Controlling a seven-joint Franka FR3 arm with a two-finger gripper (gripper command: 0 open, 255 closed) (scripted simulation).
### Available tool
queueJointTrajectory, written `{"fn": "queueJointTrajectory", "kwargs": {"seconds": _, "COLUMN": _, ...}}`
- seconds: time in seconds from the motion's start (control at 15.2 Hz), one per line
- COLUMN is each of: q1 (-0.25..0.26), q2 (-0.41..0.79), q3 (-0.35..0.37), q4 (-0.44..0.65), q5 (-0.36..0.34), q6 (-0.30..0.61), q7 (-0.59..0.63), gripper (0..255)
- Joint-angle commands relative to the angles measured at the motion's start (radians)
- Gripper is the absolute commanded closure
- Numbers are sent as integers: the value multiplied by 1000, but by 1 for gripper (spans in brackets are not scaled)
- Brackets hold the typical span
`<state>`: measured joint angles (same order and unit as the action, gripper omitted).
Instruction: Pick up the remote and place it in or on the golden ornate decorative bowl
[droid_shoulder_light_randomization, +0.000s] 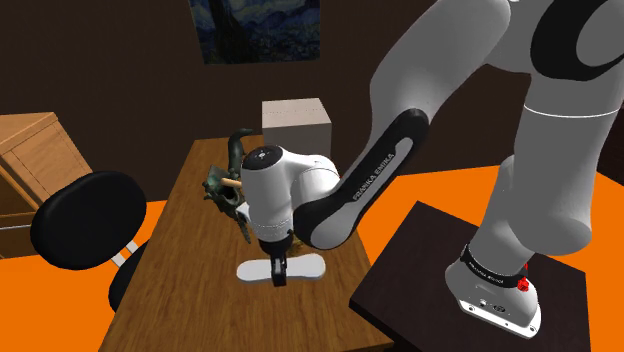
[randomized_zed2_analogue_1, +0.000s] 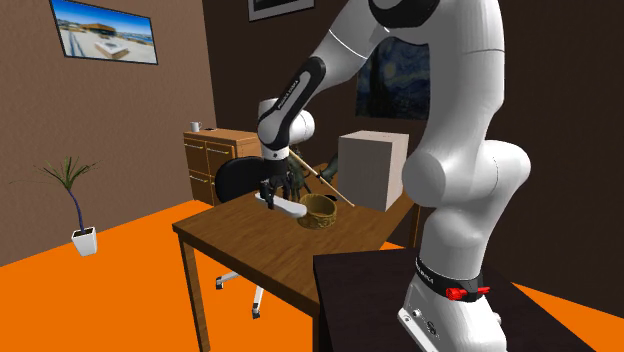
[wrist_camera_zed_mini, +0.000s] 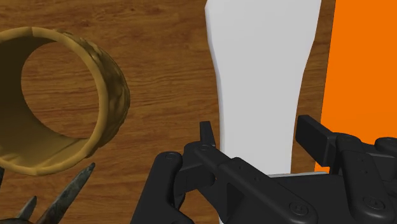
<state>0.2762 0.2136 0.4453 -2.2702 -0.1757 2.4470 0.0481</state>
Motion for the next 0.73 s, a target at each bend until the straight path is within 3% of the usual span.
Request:
{"fn": "queueJointTrajectory", "kwargs": {"seconds": 0.0, "q1": -4, "q2": -19, "q3": 5, "q4": 5, "q5": 16, "q6": -22, "q7": -12, "gripper": 255}}
{"fn": "queueJointTrajectory", "kwargs": {"seconds": 0.2, "q1": -9, "q2": -44, "q3": 12, "q4": 11, "q5": 35, "q6": -49, "q7": -26, "gripper": 255}}
{"fn": "queueJointTrajectory", "kwargs": {"seconds": 0.66, "q1": -107, "q2": -10, "q3": -56, "q4": 69, "q5": 33, "q6": -68, "q7": -193, "gripper": 255}}
